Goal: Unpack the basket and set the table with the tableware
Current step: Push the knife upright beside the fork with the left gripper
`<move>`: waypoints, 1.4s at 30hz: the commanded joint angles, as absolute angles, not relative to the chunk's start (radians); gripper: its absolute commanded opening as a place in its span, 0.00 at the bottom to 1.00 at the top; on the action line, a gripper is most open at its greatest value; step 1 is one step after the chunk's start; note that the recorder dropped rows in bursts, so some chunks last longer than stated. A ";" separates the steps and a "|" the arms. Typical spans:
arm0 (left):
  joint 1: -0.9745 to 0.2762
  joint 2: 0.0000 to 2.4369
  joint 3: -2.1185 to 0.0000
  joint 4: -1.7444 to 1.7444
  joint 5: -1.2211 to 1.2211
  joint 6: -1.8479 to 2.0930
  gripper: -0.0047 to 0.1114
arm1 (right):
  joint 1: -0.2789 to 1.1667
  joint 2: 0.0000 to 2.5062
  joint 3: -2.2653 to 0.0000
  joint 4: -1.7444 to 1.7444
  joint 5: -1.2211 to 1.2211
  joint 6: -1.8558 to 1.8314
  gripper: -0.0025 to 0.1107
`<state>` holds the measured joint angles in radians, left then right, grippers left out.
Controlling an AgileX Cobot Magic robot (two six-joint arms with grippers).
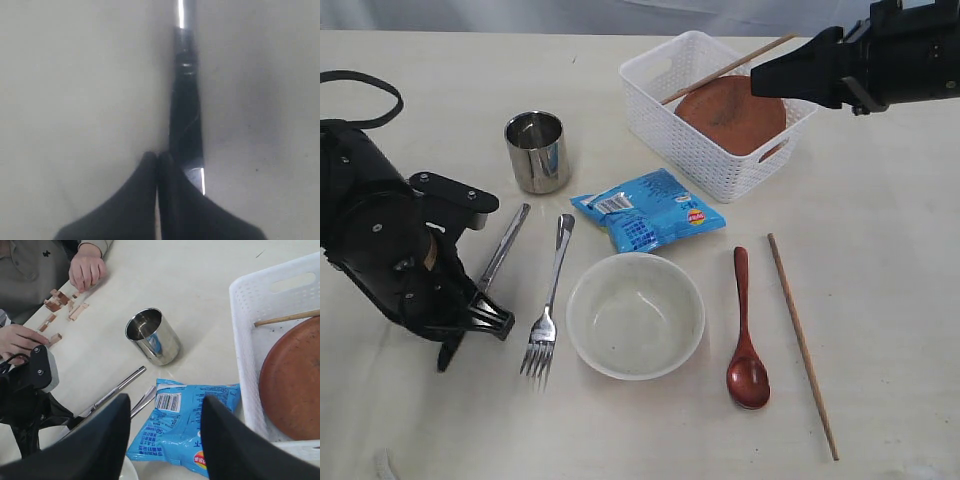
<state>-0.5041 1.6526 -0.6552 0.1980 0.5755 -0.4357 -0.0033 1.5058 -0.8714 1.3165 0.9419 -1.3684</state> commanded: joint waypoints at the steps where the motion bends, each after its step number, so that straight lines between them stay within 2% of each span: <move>1: -0.520 1.661 -0.647 0.170 0.587 -0.451 0.04 | -0.008 1.499 -0.871 1.316 0.951 -1.376 0.40; 13: -0.520 1.674 -0.647 0.245 0.581 -0.525 0.04 | -0.008 1.499 -0.871 1.316 0.951 -1.376 0.40; 22: -0.521 1.676 -0.647 0.102 0.553 -0.415 0.04 | -0.008 1.499 -0.871 1.316 0.951 -1.376 0.40; 33: -0.583 1.676 -0.647 0.101 0.505 -0.393 0.04 | -0.008 1.499 -0.871 1.316 0.945 -1.376 0.40; 39: -0.580 1.670 -0.647 0.264 0.582 -0.514 0.04 | -0.010 1.499 -0.871 1.316 0.910 -1.376 0.40; 42: -0.580 1.648 -0.647 0.417 0.615 -0.638 0.04 | -0.010 1.499 -0.871 1.318 0.818 -1.374 0.40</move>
<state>-0.5766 1.6676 -0.6552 0.2949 0.5687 -0.5228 -0.0033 1.5058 -0.8714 1.3165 0.8921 -1.3684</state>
